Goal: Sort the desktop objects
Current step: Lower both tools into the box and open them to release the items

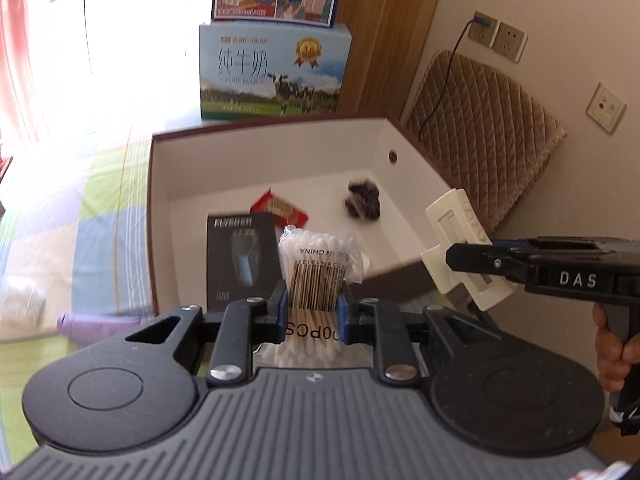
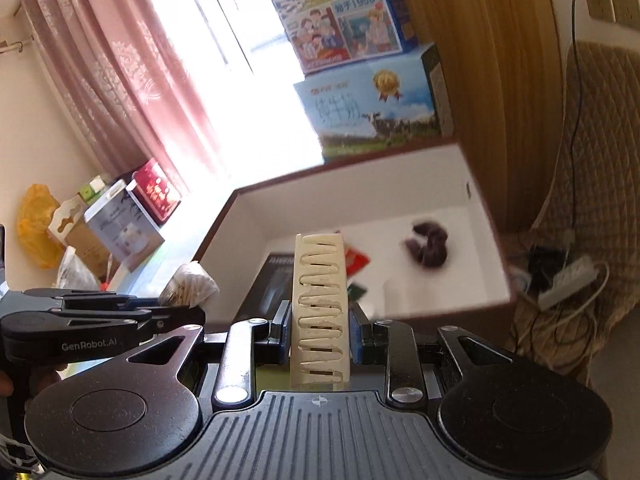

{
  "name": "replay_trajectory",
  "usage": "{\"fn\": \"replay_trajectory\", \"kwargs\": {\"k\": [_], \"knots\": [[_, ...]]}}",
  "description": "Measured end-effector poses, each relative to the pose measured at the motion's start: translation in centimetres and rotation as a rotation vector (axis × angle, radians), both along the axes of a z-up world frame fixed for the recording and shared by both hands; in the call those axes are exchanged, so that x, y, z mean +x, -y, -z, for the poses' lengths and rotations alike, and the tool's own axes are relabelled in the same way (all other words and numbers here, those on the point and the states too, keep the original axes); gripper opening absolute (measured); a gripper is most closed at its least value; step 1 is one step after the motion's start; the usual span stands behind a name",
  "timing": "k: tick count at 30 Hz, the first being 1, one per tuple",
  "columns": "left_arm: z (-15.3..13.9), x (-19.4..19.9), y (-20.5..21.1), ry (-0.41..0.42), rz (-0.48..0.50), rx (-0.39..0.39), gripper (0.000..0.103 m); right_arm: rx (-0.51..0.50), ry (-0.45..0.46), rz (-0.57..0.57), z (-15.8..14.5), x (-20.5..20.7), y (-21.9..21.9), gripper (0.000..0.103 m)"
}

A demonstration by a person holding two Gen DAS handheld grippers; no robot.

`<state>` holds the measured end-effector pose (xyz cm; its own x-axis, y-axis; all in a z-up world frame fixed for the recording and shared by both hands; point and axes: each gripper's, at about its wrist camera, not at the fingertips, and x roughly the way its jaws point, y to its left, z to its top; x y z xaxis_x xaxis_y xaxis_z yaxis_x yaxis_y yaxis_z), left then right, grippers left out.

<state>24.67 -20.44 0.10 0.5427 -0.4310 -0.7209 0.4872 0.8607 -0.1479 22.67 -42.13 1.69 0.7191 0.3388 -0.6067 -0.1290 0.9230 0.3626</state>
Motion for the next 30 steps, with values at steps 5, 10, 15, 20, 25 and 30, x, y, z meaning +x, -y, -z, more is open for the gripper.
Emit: {"fn": "replay_trajectory", "kwargs": {"k": [5,10,15,20,25,30], "knots": [[-0.4,2.9,1.7,-0.003,0.003,-0.006,0.019,-0.023,0.012,0.019,-0.1,2.8,0.8,0.025],[-0.2,5.8,3.4,-0.018,0.006,-0.008,0.019,-0.039,0.017,0.023,0.0,5.7,1.5,0.025],[0.6,8.7,5.0,-0.043,0.0,0.003,0.019,-0.068,0.008,0.016,0.8,8.4,1.8,0.025],[1.7,11.2,6.3,-0.069,-0.002,0.022,0.019,-0.095,-0.01,0.003,1.8,11.0,1.9,0.025],[2.8,13.9,7.4,-0.091,-0.023,0.037,0.019,-0.127,-0.054,-0.005,3.2,13.7,1.5,0.025],[4.5,16.8,8.5,-0.14,-0.033,0.049,0.019,-0.146,-0.108,-0.009,4.9,16.1,1.2,0.025]]}}
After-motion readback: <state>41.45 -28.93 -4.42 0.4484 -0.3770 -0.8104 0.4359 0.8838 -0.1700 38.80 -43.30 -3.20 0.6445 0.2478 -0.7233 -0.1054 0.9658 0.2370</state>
